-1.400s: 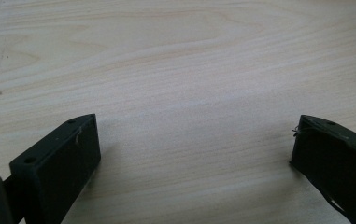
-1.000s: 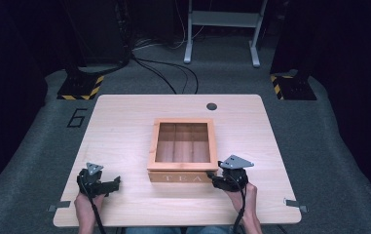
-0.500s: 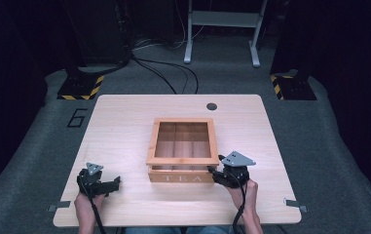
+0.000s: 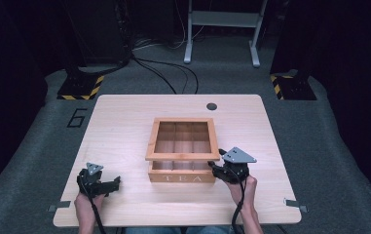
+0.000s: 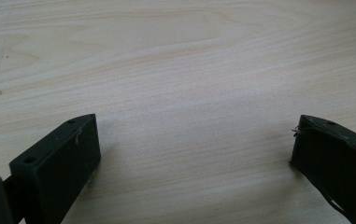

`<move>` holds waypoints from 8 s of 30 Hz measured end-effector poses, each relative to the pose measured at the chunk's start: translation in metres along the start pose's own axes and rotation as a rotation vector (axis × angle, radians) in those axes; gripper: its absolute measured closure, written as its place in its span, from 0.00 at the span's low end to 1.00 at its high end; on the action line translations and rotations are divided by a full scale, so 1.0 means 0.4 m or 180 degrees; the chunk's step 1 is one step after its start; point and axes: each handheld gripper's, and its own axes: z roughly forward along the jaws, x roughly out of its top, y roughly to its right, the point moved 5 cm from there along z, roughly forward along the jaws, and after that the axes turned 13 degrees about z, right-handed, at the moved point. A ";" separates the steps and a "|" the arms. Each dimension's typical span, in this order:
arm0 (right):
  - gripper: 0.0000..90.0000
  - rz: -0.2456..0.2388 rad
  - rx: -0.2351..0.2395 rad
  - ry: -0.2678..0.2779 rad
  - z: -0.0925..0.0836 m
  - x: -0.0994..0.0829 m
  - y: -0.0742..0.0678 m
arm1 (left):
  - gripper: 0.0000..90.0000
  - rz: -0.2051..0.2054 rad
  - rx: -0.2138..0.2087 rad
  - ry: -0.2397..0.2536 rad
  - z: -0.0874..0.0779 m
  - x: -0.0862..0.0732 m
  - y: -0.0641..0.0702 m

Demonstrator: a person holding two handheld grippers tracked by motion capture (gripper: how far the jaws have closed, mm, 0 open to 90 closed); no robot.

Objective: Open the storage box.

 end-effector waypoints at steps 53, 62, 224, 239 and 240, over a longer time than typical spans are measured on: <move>0.59 0.0279 0.0063 0.0348 0.024 0.215 0.052 | 0.01 0.0027 0.0007 -0.0004 0.000 -0.001 -0.001; 0.61 0.0205 -0.0015 0.0273 0.025 0.243 0.055 | 0.01 0.0028 0.0007 -0.0005 0.000 -0.001 -0.001; 0.65 0.0420 0.0052 -0.0029 0.062 0.365 0.101 | 0.01 -0.0031 0.0009 0.0026 0.001 0.001 0.001; 0.65 0.0417 0.0052 -0.0032 0.062 0.365 0.100 | 0.01 -0.0013 0.0005 0.0013 0.001 0.000 0.001; 0.65 0.0416 0.0051 -0.0032 0.062 0.365 0.100 | 0.01 -0.0026 0.0009 0.0022 0.001 0.001 0.001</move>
